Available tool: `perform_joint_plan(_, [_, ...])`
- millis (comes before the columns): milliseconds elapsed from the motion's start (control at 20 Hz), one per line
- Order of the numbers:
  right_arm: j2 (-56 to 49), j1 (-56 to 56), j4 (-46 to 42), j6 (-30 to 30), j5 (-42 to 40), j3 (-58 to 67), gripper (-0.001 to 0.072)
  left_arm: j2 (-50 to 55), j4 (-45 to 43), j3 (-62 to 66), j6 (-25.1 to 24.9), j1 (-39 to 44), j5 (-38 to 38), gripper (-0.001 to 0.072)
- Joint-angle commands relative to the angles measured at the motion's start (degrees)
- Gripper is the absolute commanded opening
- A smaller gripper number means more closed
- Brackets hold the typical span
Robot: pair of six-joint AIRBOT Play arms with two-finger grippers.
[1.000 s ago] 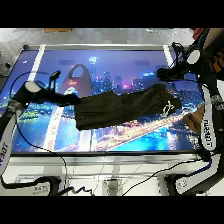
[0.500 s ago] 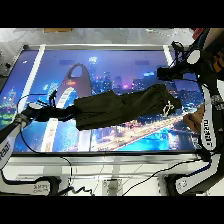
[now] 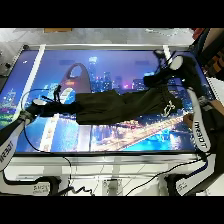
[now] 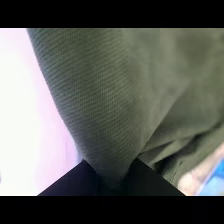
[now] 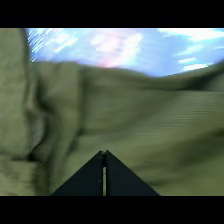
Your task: Fold the clothes and pants, and hang the long-sleeved shirts on hangers.
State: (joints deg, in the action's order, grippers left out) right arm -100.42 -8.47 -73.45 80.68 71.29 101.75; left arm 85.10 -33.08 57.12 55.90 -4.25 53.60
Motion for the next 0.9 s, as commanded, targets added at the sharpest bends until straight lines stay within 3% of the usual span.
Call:
perform_joint_plan(0, [-2.45, -7.39, 7.21, -0.85, -5.64, -5.2, 0.0022, -5.99, -11.21, 5.81, 5.86, -3.17, 10.29, 0.0013])
perform_joint_plan(200, [-8.94, -20.44, 20.33, 1.22, -14.97, -5.81, 0.0022, -16.7, -20.68, 10.4, 10.21, -6.95, 18.73, 0.0014])
perform_joint_plan(350, [-11.3, -31.41, 22.27, 1.99, -20.59, -5.79, 0.0022, -23.89, -21.99, 11.56, 10.19, -9.7, 16.39, 0.0014])
perform_joint_plan(550, [-11.08, -38.42, 14.01, 2.89, -22.49, -5.44, 0.0022, -24.74, -17.57, 11.43, 10.21, -8.24, 12.41, 0.0014])
perform_joint_plan(700, [-9.35, -34.32, 5.29, 8.9, -18.4, -5.22, 0.0022, -21.2, -11.04, 11.43, 10.19, -1.99, 11.15, 0.0014])
perform_joint_plan(850, [-5.95, -25.27, -2.25, 8.87, -12.52, -5.2, 0.0022, -14.58, -6.38, 11.43, 10.16, 9.07, 3.8, 0.0014])
